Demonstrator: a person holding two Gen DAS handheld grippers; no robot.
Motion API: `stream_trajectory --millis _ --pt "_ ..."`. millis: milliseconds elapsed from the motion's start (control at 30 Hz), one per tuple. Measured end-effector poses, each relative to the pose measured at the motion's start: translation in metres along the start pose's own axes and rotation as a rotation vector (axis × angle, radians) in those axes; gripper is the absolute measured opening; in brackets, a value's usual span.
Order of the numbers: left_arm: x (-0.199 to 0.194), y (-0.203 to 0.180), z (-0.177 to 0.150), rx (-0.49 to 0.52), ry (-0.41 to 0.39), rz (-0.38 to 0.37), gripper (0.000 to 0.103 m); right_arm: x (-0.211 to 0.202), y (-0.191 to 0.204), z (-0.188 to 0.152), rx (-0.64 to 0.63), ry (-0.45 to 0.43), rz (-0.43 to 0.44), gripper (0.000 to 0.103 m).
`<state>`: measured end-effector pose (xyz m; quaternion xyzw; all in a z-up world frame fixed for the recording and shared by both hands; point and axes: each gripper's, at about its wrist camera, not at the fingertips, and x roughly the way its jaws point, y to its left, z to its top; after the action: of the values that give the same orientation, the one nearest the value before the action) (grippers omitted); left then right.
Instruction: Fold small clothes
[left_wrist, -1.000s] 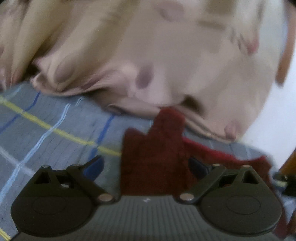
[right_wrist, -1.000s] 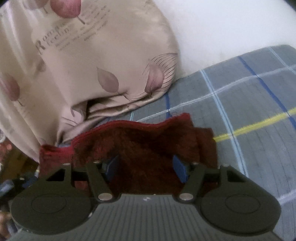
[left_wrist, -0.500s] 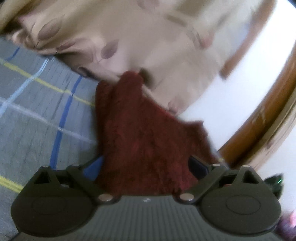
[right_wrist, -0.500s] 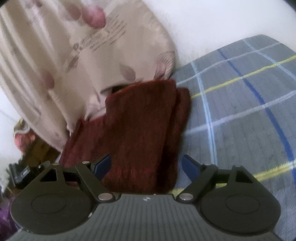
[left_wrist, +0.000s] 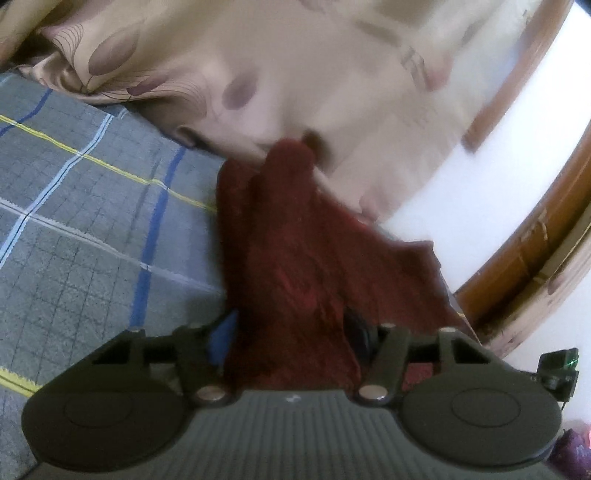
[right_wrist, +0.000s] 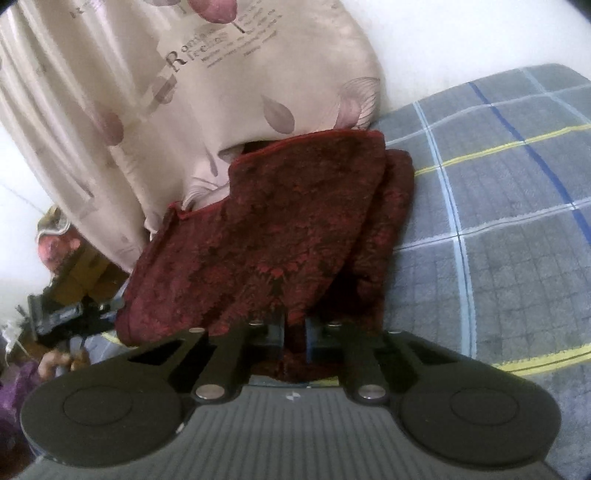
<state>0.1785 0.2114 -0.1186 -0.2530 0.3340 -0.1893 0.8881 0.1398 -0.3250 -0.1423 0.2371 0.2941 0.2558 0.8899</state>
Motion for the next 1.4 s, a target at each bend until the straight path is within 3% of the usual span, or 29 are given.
stream_trajectory --millis 133,167,200,233,367,433,567,733,900,967,1033,1133,1233,1400 --pt "0.01 -0.001 0.002 0.011 0.035 -0.022 0.062 -0.006 -0.004 -0.002 -0.006 0.015 0.007 0.016" --pt "0.012 -0.006 0.002 0.046 0.036 -0.013 0.061 -0.006 -0.005 -0.001 -0.003 0.013 0.019 0.02" --pt "0.015 -0.01 0.002 0.068 0.046 0.001 0.055 -0.005 -0.006 0.001 0.009 0.009 0.018 0.021" --pt "0.017 -0.013 0.002 0.077 0.058 0.017 0.035 -0.004 -0.008 0.003 0.026 0.001 0.022 0.021" --pt "0.014 -0.008 0.002 -0.001 0.064 0.061 0.026 0.009 -0.01 0.009 0.055 0.0 0.043 0.02" --pt "0.003 -0.011 0.0 -0.018 0.067 0.069 0.021 0.015 -0.005 0.007 0.035 0.022 0.022 0.015" --pt "-0.023 -0.014 -0.017 -0.065 0.097 0.053 0.02 -0.006 0.013 0.0 -0.058 0.037 0.032 0.014" --pt "-0.026 0.0 -0.031 -0.106 0.067 0.03 0.021 -0.031 -0.003 -0.016 -0.019 0.068 0.002 0.013" --pt "-0.033 -0.017 -0.018 -0.052 0.011 0.078 0.04 -0.021 -0.014 -0.026 0.018 0.073 -0.014 0.014" --pt "-0.049 -0.035 -0.008 0.012 -0.059 0.091 0.067 -0.026 -0.014 -0.021 0.052 0.05 -0.017 0.019" --pt "-0.059 -0.056 0.001 0.095 -0.141 0.076 0.078 -0.043 -0.003 -0.011 -0.001 -0.03 -0.066 0.019" --pt "-0.039 -0.086 0.023 0.145 -0.107 -0.048 0.078 -0.055 0.017 0.017 -0.056 -0.122 -0.016 0.019" --pt "0.001 -0.106 0.035 0.174 -0.054 -0.112 0.078 -0.028 0.04 0.047 -0.158 -0.109 0.006 0.02" --pt "0.064 -0.106 0.052 0.227 -0.051 -0.068 0.078 0.056 0.07 0.083 -0.319 -0.017 -0.011 0.02"
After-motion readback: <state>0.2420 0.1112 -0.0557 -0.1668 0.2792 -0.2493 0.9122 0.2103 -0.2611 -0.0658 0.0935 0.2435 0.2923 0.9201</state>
